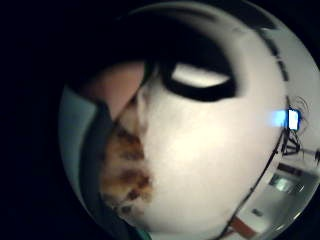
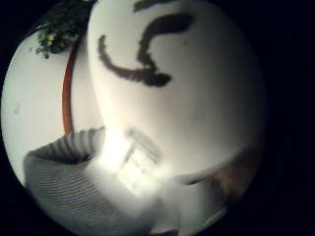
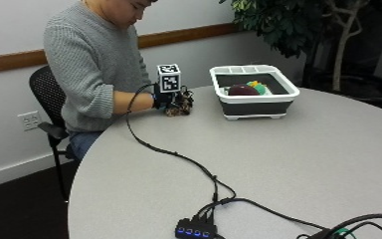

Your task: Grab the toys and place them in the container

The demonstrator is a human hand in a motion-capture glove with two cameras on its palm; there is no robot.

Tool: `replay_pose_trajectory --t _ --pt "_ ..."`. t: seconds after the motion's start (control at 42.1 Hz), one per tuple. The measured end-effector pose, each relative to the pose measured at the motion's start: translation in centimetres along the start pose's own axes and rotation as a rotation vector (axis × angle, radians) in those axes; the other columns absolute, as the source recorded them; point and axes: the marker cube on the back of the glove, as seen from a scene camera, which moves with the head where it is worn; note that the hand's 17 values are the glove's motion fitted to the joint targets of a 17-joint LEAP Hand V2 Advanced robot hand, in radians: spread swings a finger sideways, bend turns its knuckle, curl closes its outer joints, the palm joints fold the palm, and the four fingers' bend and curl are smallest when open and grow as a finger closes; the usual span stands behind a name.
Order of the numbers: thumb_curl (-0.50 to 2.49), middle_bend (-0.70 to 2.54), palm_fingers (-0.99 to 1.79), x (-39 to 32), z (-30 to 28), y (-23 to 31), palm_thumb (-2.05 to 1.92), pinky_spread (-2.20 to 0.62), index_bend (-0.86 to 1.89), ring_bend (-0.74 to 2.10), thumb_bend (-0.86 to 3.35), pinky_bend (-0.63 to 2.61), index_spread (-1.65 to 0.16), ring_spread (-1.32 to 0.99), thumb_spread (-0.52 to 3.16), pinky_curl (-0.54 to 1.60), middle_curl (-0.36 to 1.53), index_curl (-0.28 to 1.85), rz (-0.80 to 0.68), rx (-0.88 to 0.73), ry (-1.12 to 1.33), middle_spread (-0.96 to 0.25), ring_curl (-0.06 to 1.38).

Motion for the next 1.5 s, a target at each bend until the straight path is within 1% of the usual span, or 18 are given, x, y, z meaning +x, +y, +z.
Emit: replay_pose_trajectory --t 0.048,0.19,0.238,0.309,0.404,0.594,0.784,0.88,0.951,0.975,1.046,1.07,1.094,1.117,1.141,1.165,1.284,1.498 --pt "0.38 0.31 0.25 -0.8 0.1 0.0 0.08 0.04 0.13 0.52 0.02 0.93 -0.38 -0.18 1.36 0.33 0.24 0.29 -0.04 0.033 -0.07 -0.16 0.33" --pt "0.39 0.36 0.39 -1.0 -0.1 -0.5 0.16 0.01 0.18 0.7 0.05 0.86 -0.39 -0.28 1.39 0.32 0.28 0.3 -0.051 0.127 -0.061 -0.2 0.39" --pt "0.4 0.47 0.56 -1.0 -0.3 -1.0 0.22 -0.05 0.19 0.77 0.08 0.8 -0.39 -0.34 1.41 0.29 0.31 0.3 -0.06 0.176 -0.063 -0.22 0.41" --pt "0.49 0.56 0.91 -0.6 -1.5 -2.1 0.42 -0.21 0.16 0.89 0.16 0.9 -0.39 -0.39 1.32 0.3 0.35 0.29 -0.078 0.213 -0.105 -0.24 0.42" --pt "0.56 0.68 1.1 1.5 -6.4 -3.6 0.52 -0.29 0.27 0.94 0.18 0.89 -0.41 -0.43 1.21 0.32 0.41 0.34 -0.138 0.26 -0.186 -0.26 0.47" --pt "0.65 0.8 1.08 3.2 -17.9 -10.5 0.58 -0.36 0.4 0.98 0.17 0.87 -0.42 -0.47 1.05 0.37 0.5 0.46 -0.107 0.414 -0.101 -0.27 0.54" --pt "0.72 0.79 0.94 6.5 -21.3 -20.5 0.58 -0.39 0.39 0.97 0.14 0.94 -0.43 -0.49 0.95 0.41 0.53 0.53 0.033 0.356 -0.035 -0.27 0.57" --pt "0.74 0.79 0.9 8.5 -21.5 -22.9 0.59 -0.39 0.35 0.97 0.13 0.98 -0.43 -0.51 0.94 0.42 0.55 0.56 0.134 0.324 -0.008 -0.26 0.58" --pt "0.76 0.78 0.88 10.5 -20.5 -23.6 0.59 -0.39 0.32 0.97 0.12 0.99 -0.44 -0.51 0.93 0.43 0.56 0.57 0.277 0.275 0.144 -0.26 0.58" --pt "0.76 0.78 0.87 10.4 -19.9 -23.8 0.59 -0.39 0.31 0.97 0.12 1.0 -0.44 -0.51 0.93 0.43 0.56 0.58 0.277 0.245 0.147 -0.26 0.58" --pt "0.77 0.75 0.76 8.2 -17.7 -24.0 0.58 -0.38 0.25 0.98 0.11 1.02 -0.44 -0.51 0.94 0.44 0.57 0.59 0.149 0.08 -0.039 -0.27 0.59" --pt "0.75 0.65 0.53 7.7 -16.9 -23.8 0.54 -0.36 0.15 0.99 0.09 1.02 -0.42 -0.5 0.99 0.44 0.53 0.56 0.116 0.011 -0.089 -0.27 0.6" --pt "0.69 0.52 0.09 7.5 -16.2 -23.6 0.39 -0.31 0.07 0.92 0.0 1.04 -0.41 -0.48 1.07 0.47 0.5 0.54 0.091 -0.048 -0.119 -0.26 0.59" --pt "0.66 0.44 -0.17 7.5 -15.6 -23.3 0.33 -0.27 0.08 0.89 -0.04 1.12 -0.38 -0.44 1.09 0.52 0.5 0.57 0.071 -0.087 -0.134 -0.24 0.62" --pt "0.62 0.37 -0.43 7.6 -15.3 -22.9 0.24 -0.23 0.07 0.77 -0.09 1.13 -0.36 -0.39 1.09 0.52 0.47 0.56 0.053 -0.106 -0.14 -0.21 0.59" --pt "0.6 0.32 -0.53 7.7 -15.1 -22.6 0.19 -0.2 0.07 0.65 -0.1 1.09 -0.36 -0.34 1.09 0.49 0.45 0.53 0.04 -0.108 -0.144 -0.19 0.56" --pt "0.53 0.19 -0.45 8.0 -15.4 -21.2 0.06 -0.09 0.04 0.36 -0.07 0.97 -0.33 -0.23 1.13 0.4 0.39 0.4 0.036 -0.065 -0.151 -0.15 0.41" --pt "0.45 0.11 -0.35 9.7 -17.8 -14.5 -0.03 -0.01 0.04 0.22 -0.05 0.87 -0.29 -0.13 1.16 0.35 0.33 0.3 -0.015 0.066 -0.219 -0.12 0.34"
